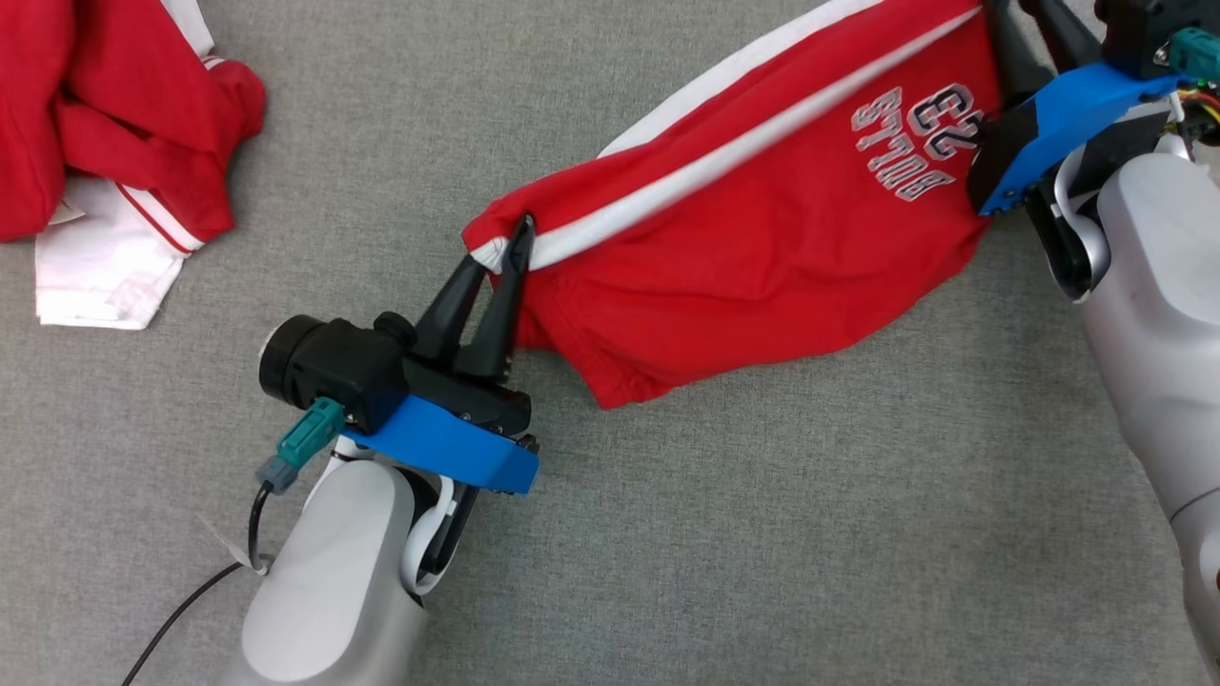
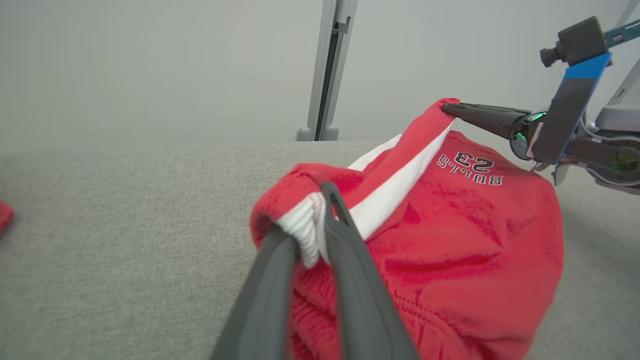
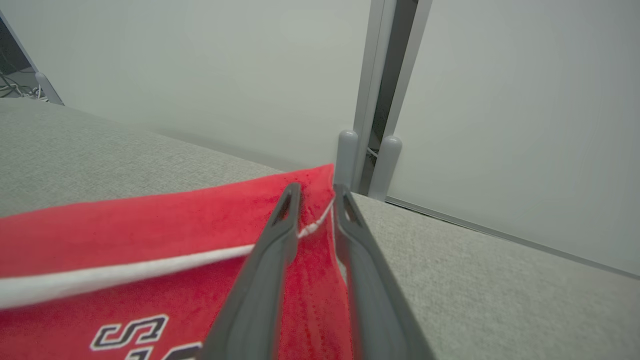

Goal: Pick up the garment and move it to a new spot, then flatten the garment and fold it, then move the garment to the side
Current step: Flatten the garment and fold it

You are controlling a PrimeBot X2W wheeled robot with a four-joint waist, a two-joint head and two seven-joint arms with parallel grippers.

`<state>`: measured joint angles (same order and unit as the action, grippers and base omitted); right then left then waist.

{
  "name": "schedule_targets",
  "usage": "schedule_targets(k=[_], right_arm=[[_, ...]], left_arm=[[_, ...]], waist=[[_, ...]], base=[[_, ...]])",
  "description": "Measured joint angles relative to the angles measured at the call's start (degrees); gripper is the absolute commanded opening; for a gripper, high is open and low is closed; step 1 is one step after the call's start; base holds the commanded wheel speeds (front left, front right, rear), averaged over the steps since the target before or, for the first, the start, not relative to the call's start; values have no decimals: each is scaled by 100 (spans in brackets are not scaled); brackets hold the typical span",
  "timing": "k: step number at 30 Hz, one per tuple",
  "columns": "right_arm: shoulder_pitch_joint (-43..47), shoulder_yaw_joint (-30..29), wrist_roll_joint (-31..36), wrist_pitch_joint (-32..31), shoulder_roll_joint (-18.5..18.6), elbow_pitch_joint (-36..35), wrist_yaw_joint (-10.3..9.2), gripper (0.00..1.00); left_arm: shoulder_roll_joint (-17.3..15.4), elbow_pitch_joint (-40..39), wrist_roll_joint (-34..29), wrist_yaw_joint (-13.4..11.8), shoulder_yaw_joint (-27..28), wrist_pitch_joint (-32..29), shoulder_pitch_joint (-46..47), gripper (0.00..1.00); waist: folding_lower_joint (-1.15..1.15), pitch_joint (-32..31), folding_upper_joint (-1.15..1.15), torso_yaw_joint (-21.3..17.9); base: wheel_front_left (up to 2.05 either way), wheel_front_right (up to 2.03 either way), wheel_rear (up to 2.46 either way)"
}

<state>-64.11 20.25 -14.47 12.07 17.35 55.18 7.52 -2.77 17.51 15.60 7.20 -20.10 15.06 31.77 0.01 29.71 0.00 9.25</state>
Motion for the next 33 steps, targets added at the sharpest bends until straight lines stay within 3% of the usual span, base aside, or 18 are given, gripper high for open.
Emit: schedule_targets(k=[10, 26, 33], right_arm=[[157, 258, -399, 221, 149, 359, -1, 100], [806, 735, -1115, -47, 390, 779, -1, 100], [937, 916, -1287, -302, 498, 1022, -1, 100]], left_arm=[[-1, -227, 27, -153, 36, 0, -420, 100], [-2, -1127, -359, -278, 1214, 0, -1458, 100], [-2, -1322, -356, -346, 1429, 0, -1597, 100]], waist=[[0, -363, 0, -42], [-2, -813, 0, 165], [-2, -819, 0, 253]], base=[[0, 0, 0], [0, 0, 0], [0, 0, 0]])
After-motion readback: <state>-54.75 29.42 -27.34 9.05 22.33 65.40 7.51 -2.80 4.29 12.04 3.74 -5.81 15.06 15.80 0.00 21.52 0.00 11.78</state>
